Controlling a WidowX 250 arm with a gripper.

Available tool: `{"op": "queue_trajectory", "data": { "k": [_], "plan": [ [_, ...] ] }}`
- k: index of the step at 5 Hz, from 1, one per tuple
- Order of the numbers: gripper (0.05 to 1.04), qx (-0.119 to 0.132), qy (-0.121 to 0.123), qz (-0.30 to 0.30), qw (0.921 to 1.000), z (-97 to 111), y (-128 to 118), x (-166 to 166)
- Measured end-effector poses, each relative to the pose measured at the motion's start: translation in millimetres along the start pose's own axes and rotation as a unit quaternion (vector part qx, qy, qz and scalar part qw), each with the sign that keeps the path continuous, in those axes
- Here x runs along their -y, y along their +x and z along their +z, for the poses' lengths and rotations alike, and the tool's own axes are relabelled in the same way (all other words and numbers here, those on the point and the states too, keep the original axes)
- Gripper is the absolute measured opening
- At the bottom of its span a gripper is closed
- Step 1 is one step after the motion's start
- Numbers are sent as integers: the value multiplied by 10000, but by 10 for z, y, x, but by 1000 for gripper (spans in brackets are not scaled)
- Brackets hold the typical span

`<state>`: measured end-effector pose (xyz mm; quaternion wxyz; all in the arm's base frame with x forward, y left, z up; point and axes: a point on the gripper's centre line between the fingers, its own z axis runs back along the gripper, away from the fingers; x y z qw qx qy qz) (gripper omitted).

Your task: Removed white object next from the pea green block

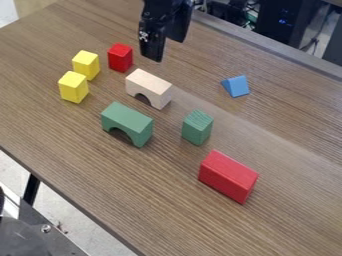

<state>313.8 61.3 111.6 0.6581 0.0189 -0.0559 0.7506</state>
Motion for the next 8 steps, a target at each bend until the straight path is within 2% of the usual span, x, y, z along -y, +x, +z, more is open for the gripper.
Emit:
{"op": "queue_trajectory", "data": {
  "k": [1, 2, 3, 4, 5, 6, 7, 8],
  "plan": [
    [998, -3, 175, -25, 9998, -98, -15, -41],
    [998, 0, 243, -56, 9997, -176, -22, -31],
    [998, 53, 272, -143, 9995, -258, -8, -62],
    [998, -25, 268, -229, 9994, -319, -20, -95],
    [998, -157, 151, -151, 9996, -425, 33, -121],
    [998, -349, -102, -43, 9993, -566, 44, -141],
    [998, -279, -294, -13, 9992, -590, 89, -104],
    [959, -191, -219, 39, 9996, -729, 107, -96]
  ]
}}
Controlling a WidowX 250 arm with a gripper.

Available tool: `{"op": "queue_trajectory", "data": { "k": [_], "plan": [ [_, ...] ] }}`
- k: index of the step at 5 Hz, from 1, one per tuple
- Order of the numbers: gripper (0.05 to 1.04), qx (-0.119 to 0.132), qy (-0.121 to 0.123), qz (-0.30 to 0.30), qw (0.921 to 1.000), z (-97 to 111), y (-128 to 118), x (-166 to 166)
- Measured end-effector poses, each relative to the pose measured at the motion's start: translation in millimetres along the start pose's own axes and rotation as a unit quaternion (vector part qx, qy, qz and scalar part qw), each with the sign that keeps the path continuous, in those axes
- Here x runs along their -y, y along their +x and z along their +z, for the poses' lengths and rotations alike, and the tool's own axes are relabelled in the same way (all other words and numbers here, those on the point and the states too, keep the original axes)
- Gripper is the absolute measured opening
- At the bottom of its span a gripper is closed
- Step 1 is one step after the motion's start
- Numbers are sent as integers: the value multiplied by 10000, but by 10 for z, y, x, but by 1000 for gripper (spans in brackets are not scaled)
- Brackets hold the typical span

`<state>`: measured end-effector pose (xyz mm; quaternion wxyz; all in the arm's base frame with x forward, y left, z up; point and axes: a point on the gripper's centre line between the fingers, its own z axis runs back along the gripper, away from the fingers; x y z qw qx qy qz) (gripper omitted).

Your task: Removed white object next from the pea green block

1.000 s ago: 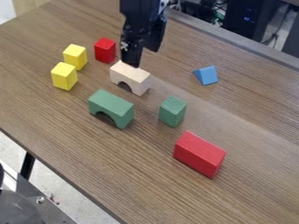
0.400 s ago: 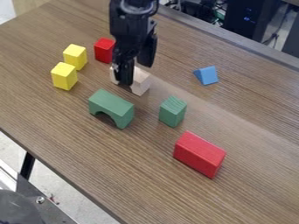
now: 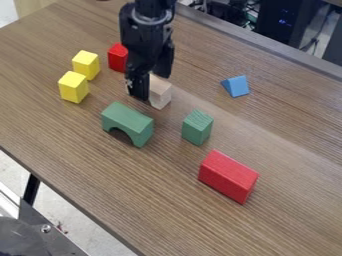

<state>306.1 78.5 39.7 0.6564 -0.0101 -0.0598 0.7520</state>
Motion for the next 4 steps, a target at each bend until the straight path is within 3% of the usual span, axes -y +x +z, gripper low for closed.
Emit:
{"op": "queue_trajectory", "data": {
  "k": [1, 2, 3, 4],
  "plan": [
    [676, 107, 193, 27, 9998, -200, 24, -47],
    [598, 196, 146, 77, 9997, -205, 54, -11],
    [597, 74, 169, 219, 9996, -194, 22, -45],
    [597, -190, 116, 233, 9995, 28, -50, 70]
  ]
}}
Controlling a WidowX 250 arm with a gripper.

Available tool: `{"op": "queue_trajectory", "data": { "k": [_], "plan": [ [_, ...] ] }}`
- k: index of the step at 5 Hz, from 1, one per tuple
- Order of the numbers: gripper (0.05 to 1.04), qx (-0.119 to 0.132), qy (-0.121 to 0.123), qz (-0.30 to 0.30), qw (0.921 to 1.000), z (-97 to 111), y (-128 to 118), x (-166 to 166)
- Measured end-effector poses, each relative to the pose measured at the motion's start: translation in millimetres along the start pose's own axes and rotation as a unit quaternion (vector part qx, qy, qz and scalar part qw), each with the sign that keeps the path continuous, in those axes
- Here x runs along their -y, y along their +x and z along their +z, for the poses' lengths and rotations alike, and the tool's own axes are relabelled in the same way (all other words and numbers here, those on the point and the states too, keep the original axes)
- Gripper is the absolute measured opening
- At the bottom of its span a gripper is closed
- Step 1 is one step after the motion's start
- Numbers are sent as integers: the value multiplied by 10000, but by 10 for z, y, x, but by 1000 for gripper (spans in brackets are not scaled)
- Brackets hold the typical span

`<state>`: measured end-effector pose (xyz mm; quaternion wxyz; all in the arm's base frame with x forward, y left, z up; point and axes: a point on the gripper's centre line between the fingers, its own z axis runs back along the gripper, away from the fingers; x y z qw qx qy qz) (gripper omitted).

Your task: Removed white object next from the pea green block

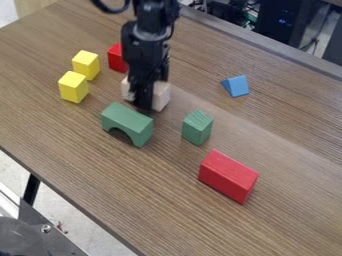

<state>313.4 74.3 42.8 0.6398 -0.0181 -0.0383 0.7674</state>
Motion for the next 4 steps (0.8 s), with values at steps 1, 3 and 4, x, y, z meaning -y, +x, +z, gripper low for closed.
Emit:
{"op": "queue_trajectory", "data": {
  "k": [1, 3, 4],
  "plan": [
    [597, -149, -373, 4, 9992, 332, -94, 284],
    [597, 501, -348, -252, 9978, -20, -454, 945],
    [597, 1068, -370, -736, 9909, -243, -535, 1171]
  ]
}}
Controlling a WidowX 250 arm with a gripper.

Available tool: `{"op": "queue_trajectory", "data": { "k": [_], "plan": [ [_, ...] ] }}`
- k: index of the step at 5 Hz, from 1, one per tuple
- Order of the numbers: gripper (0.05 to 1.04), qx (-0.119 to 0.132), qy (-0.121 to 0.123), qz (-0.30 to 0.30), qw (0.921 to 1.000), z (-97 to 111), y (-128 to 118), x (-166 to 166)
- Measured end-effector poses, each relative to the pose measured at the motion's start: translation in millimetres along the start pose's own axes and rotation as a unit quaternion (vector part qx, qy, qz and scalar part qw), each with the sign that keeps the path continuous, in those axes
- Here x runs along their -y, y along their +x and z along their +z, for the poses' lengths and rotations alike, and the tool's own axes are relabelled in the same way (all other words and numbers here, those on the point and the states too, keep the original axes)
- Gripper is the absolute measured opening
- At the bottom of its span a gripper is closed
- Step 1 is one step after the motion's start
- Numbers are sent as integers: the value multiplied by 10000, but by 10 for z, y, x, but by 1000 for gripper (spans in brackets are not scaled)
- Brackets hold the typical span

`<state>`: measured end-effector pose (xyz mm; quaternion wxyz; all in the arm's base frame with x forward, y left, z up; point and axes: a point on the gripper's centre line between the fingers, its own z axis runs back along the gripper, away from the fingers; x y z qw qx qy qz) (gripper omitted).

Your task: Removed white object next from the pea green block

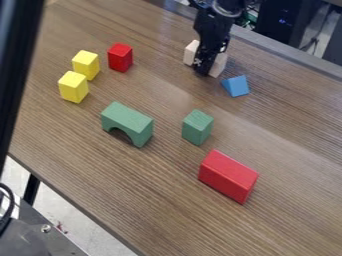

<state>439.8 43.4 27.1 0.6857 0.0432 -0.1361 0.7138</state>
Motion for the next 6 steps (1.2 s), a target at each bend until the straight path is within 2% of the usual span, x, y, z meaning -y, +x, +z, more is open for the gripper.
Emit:
{"op": "queue_trajectory", "data": {
  "k": [1, 2, 3, 4, 5, 6],
  "plan": [
    [597, 19, -121, -284, 9995, -5, -25, 116],
    [671, -149, -87, -337, 9993, -24, -29, 84],
    [935, -362, 100, 17, 9993, -29, 4, 36],
    [1000, -458, 393, 350, 9976, -24, 84, -35],
    [1001, -464, 548, 636, 9954, 47, 180, -90],
    [1000, -560, 230, 893, 9942, 510, 366, -124]
  ]
}}
